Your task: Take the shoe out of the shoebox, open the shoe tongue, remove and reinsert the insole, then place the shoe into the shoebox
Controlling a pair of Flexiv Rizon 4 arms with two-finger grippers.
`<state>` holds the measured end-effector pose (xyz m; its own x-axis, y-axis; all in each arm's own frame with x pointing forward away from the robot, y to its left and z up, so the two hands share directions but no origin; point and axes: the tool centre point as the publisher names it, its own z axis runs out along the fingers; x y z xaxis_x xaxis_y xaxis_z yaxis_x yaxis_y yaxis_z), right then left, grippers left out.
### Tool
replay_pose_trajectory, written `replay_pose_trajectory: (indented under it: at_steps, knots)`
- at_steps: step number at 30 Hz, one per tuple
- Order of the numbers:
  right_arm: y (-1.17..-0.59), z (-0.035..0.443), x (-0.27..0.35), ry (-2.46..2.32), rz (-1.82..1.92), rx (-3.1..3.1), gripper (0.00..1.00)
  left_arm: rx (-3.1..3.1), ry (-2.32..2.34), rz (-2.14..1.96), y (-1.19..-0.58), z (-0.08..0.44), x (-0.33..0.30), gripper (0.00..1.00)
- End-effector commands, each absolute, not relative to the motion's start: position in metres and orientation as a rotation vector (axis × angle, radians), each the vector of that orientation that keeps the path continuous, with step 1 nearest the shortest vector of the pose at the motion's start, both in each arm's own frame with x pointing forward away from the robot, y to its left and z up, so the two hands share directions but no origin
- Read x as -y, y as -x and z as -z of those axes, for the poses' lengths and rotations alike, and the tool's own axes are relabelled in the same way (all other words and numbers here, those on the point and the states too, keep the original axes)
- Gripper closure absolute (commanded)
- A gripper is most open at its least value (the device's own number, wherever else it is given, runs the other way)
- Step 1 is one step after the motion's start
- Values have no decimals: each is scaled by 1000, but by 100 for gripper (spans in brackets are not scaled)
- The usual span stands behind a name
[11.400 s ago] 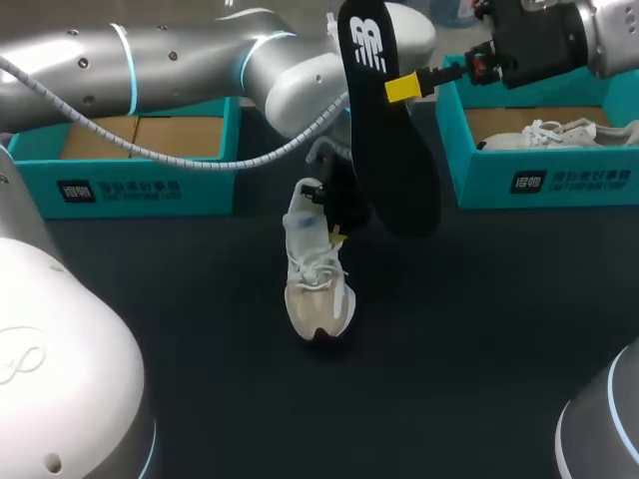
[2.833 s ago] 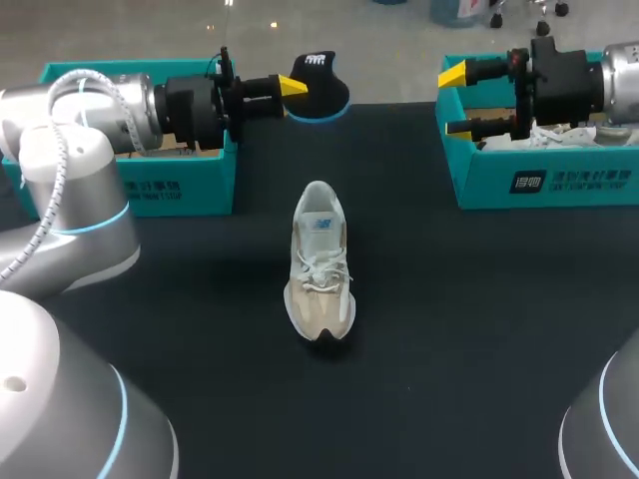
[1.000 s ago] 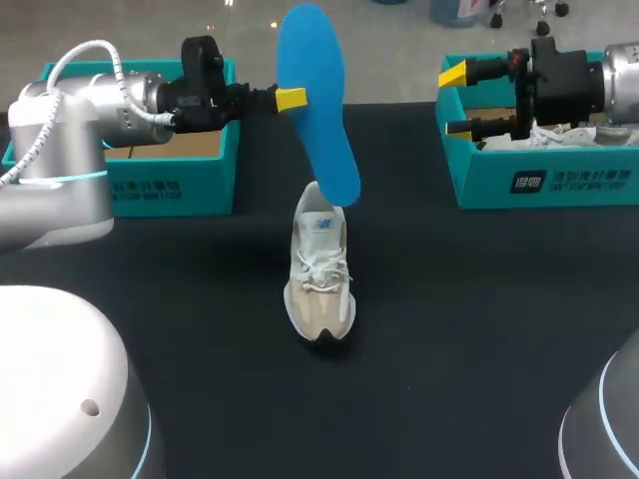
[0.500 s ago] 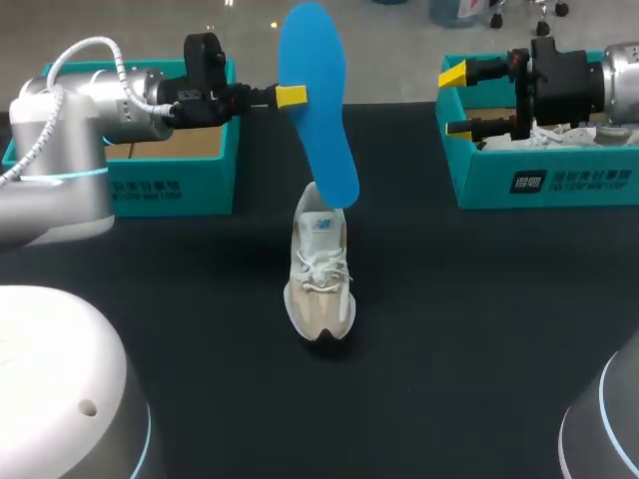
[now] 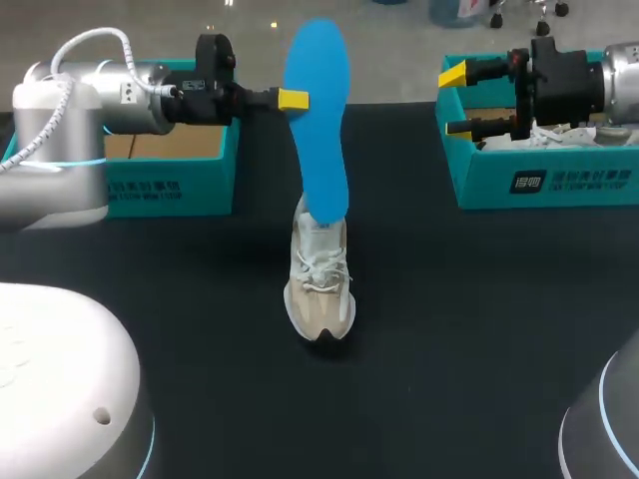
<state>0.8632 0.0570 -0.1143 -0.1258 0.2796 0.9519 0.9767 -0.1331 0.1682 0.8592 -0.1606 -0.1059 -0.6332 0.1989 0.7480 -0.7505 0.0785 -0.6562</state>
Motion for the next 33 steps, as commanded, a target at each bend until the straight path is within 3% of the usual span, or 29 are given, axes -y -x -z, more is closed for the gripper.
replay_pose_trajectory:
  at_steps: [1,20,33]
  knots:
    - [-863,115,-58,1460,1297,1450,0,1384,-740,-1396,-870,113,160,100]
    - [-863,115,-58,1460,1297,1450,0,1286,-856,-1289,-871,121,165,100]
    - [-854,76,-93,1763,1066,1878,0,1199,-933,-1253,-880,131,176,100]
